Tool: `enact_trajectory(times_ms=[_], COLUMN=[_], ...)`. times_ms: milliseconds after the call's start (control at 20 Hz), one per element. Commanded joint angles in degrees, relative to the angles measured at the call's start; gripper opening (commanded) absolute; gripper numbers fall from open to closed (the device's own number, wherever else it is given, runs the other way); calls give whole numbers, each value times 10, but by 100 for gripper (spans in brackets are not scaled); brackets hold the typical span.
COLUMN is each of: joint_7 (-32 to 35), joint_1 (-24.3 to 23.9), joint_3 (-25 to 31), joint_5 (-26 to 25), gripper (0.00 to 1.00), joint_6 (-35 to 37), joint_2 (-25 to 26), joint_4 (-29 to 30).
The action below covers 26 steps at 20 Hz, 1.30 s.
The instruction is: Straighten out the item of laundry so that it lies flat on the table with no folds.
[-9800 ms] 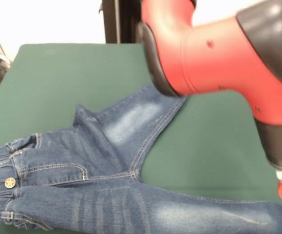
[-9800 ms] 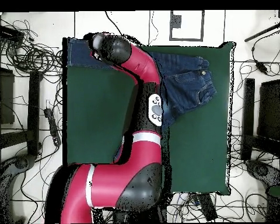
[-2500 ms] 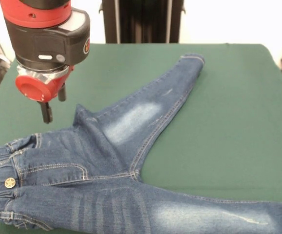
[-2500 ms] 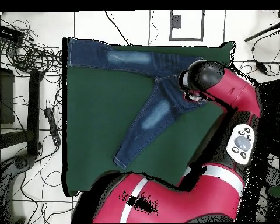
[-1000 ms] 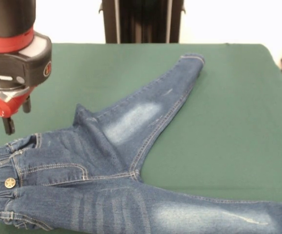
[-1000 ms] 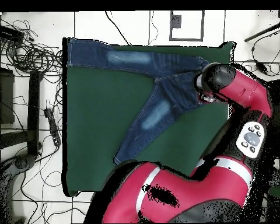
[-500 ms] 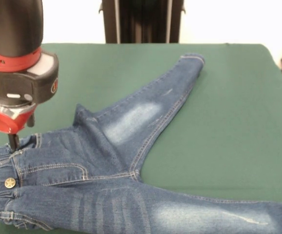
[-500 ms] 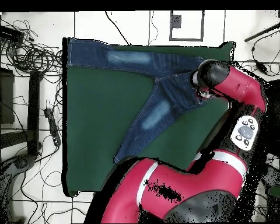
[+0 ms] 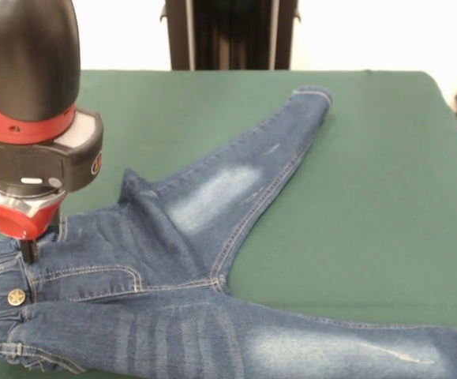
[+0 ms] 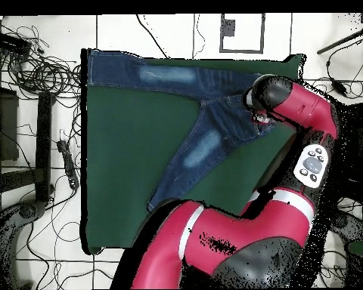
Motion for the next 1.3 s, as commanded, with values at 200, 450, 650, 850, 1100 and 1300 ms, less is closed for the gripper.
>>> enact_trajectory(times_ms=[200, 450, 650, 850, 1100, 1300], joint_7=[95, 103, 110, 125, 146, 151], joint_1=[-6, -4, -5, -3, -1, 0], joint_3=[56, 42, 42, 33, 22, 15], joint_5=[29, 18, 18, 22, 28, 28], gripper=[100, 100, 100, 100, 100, 100], joint_6=[-28, -55, -76, -75, -79, -80], joint_2=[13, 30, 48, 62, 84, 89], joint_4=[23, 17, 8, -7, -29, -35])
